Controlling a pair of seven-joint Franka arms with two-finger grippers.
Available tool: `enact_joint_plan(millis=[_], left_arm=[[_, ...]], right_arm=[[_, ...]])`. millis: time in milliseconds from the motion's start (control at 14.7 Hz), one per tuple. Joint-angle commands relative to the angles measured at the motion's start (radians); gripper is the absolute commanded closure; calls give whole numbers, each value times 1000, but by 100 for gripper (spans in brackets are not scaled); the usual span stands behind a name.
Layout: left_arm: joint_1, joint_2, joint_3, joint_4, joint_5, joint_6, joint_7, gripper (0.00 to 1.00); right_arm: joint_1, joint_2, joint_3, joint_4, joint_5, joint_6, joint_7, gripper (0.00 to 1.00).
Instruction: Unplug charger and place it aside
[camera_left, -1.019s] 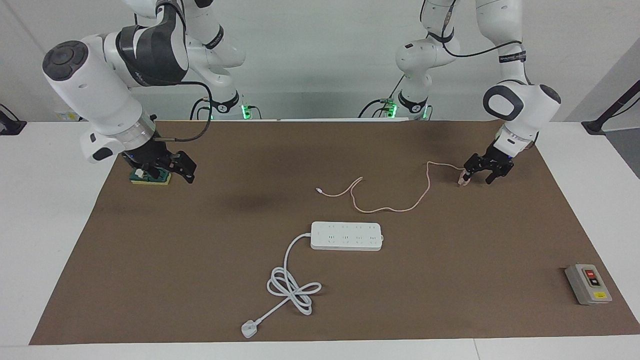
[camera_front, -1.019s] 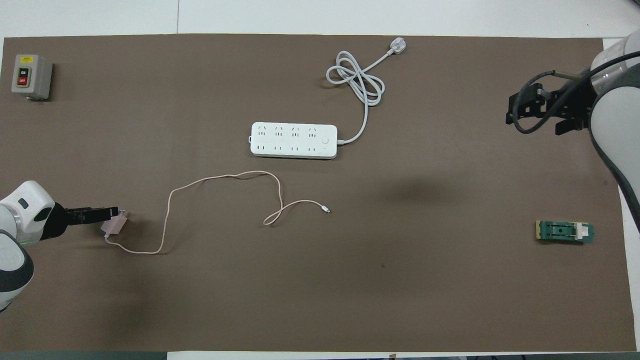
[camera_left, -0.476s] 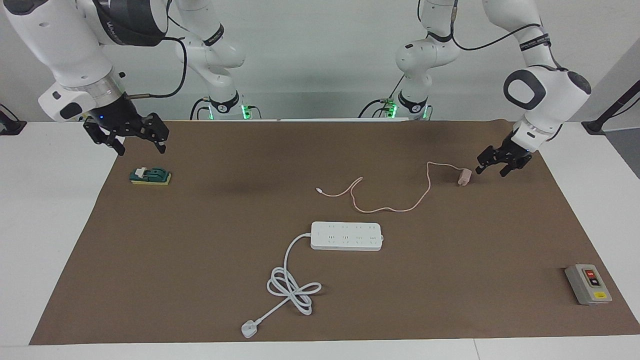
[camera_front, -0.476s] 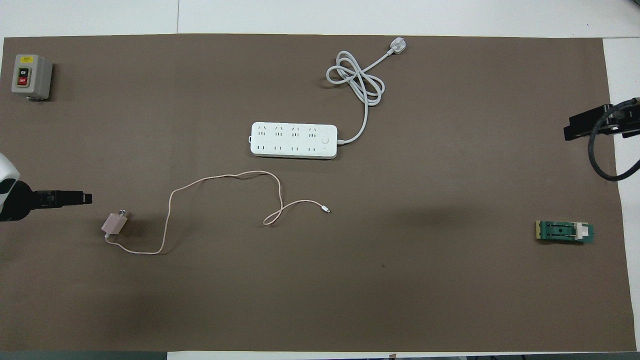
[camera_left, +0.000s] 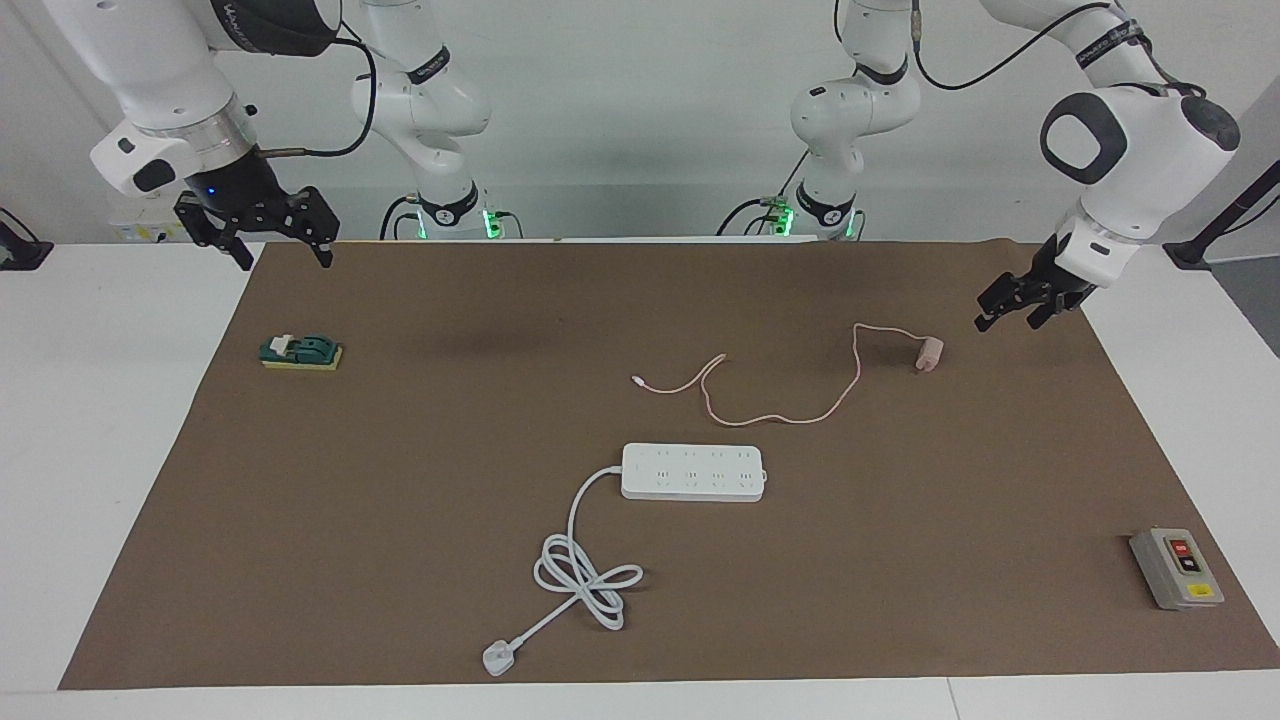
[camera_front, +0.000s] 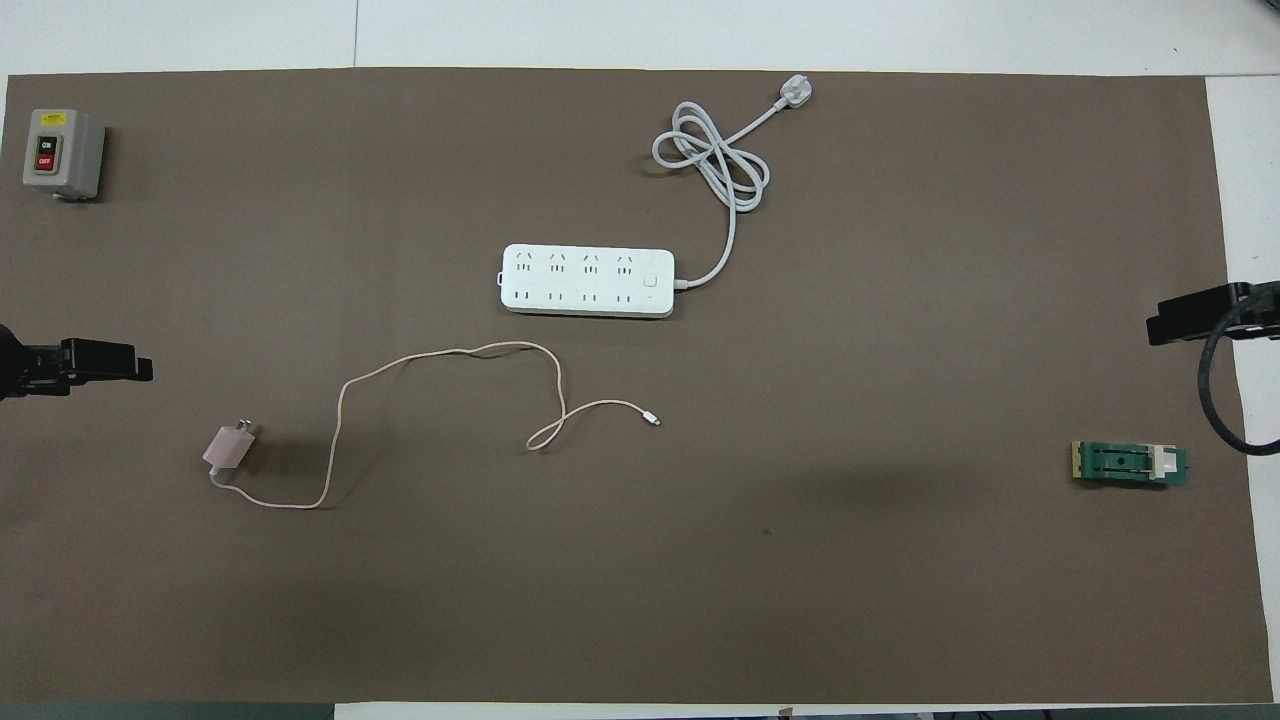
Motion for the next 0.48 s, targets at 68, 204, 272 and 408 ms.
enact_joint_plan(millis=[68, 204, 272, 408], left_arm=[[-31, 17, 10, 162, 37, -199, -73, 0], [-57, 53, 10, 262, 46, -295, -85, 0], [-75, 85, 9, 329, 85, -341, -85, 0], [-109, 107, 7, 382, 96, -357, -84, 0]], right_arm=[[-18, -23, 4, -35, -43, -24, -19, 0], [-18, -23, 4, -35, -62, -25, -21, 0], [-18, -23, 4, -35, -62, -25, -21, 0], [-18, -23, 4, -32, -62, -27, -19, 0]])
